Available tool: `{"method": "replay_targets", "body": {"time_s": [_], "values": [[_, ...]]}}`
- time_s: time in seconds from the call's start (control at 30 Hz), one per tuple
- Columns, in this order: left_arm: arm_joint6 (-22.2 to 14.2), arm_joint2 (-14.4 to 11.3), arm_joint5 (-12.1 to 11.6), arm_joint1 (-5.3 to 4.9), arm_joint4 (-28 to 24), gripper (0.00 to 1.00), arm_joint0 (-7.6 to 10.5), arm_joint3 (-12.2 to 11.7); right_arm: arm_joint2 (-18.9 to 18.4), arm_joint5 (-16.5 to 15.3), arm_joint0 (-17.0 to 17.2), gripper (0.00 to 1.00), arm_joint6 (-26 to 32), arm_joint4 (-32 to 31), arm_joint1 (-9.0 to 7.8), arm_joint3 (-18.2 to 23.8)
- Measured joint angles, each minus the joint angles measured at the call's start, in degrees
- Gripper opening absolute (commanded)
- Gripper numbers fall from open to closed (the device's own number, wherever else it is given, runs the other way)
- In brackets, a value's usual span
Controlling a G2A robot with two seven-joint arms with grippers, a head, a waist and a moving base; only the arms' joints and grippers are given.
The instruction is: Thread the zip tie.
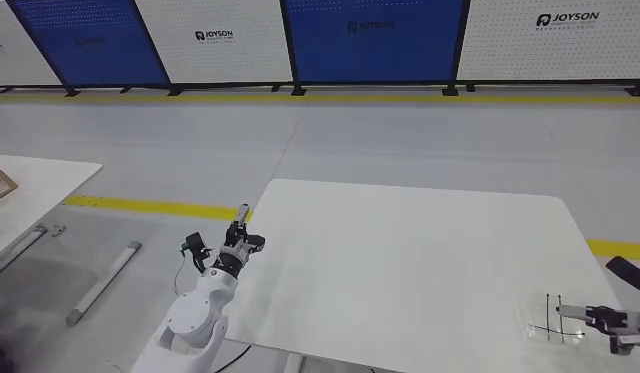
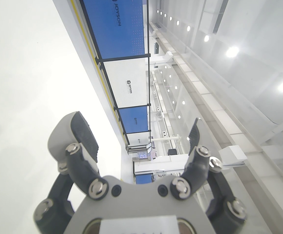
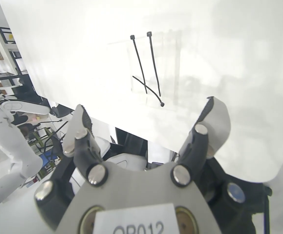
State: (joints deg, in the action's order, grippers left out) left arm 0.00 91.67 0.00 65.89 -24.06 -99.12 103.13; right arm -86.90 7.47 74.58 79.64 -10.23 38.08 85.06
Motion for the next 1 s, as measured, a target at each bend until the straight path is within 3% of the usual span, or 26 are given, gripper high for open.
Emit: {"method": "replay_targets", "body": {"time_s": [0.13,0.23,0.3,0.33,0.37,0.47,0.63,1.0], "values": [[0.0,0.0,0.0,0.0,0.0,1.0,0.0,0.0,0.4,-0.6,0.4,1.0,0.0,0.6,0.08,0.1],[0.0,0.0,0.0,0.0,0.0,1.0,0.0,0.0,0.8,-5.2,0.5,1.0,0.0,6.2,-0.19,-2.6],[0.0,0.0,0.0,0.0,0.0,1.0,0.0,0.0,0.9,-6.3,0.3,1.0,0.0,8.3,-0.57,-3.6],[0.0,0.0,0.0,0.0,0.0,1.0,0.0,0.0,1.1,-6.4,0.2,0.89,0.0,8.9,-0.86,-3.9],[0.0,0.0,0.0,0.0,0.0,1.0,0.0,0.0,1.3,-6.3,0.1,0.61,0.0,9.1,-1.09,-4.1],[0.0,0.0,0.0,0.0,0.0,1.0,0.0,0.0,1.4,-4.8,-0.4,0.39,0.0,8.8,-1.75,-4.9],[0.0,0.0,0.0,0.0,0.0,1.0,0.0,0.0,2.0,-2.4,-1.0,0.27,0.0,7.1,-2.24,-5.4],[0.0,0.0,0.0,0.0,0.0,1.0,0.0,0.0,4.6,1.9,-2.9,0.2,0.0,4.1,-2.36,-6.2]]}}
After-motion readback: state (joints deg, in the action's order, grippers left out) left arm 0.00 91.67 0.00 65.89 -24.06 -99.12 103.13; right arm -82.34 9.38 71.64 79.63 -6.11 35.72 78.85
